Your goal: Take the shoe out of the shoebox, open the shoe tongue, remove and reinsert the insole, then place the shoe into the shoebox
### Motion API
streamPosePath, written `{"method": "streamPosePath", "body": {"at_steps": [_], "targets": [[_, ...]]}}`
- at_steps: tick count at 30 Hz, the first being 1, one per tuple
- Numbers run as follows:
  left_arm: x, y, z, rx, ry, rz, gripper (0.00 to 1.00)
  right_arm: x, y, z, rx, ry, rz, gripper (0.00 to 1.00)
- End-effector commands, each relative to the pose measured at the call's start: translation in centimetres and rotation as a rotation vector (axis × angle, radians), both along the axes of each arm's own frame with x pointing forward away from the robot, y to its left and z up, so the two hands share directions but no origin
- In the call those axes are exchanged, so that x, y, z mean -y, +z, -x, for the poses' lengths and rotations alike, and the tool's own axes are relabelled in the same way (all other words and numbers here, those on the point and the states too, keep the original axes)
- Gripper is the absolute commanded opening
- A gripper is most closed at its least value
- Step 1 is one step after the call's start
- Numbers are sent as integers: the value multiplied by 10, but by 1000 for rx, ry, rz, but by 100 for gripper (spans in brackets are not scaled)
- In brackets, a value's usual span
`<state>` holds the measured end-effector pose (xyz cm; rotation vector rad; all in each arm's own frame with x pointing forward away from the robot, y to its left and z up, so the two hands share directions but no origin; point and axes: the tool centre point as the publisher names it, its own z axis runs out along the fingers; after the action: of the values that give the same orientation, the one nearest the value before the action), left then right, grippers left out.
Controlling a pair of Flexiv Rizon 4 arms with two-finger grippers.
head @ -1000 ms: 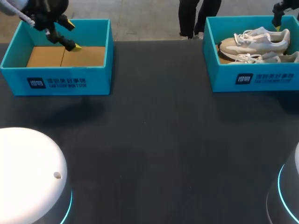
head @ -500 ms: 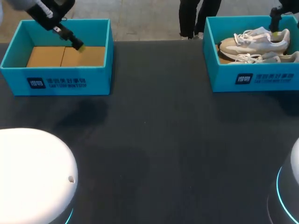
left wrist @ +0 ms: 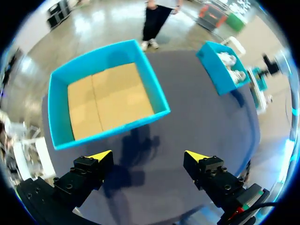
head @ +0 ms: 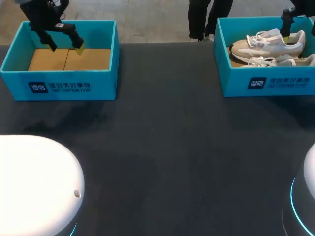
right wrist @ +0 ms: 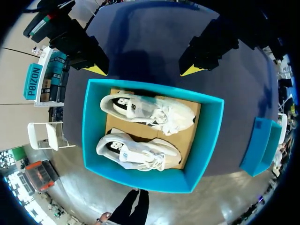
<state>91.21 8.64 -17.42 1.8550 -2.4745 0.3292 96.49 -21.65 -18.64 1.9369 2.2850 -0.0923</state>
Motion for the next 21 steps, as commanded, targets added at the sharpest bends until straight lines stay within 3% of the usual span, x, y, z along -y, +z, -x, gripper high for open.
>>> {"method": "streamPosePath", "body": {"at_steps": [1, 11, 21], "targets": [[-1, -13, -10, -312, 718, 11, 100, -7, 0, 21, 24, -3, 8, 100], [3, -44, -25, -180, 836, 12, 100, -19, -11, 55, 24, 4, -6, 100], [8, -58, -17, -136, 731, -68, 100, -14, -16, 79, 29, -46, -23, 100]]}}
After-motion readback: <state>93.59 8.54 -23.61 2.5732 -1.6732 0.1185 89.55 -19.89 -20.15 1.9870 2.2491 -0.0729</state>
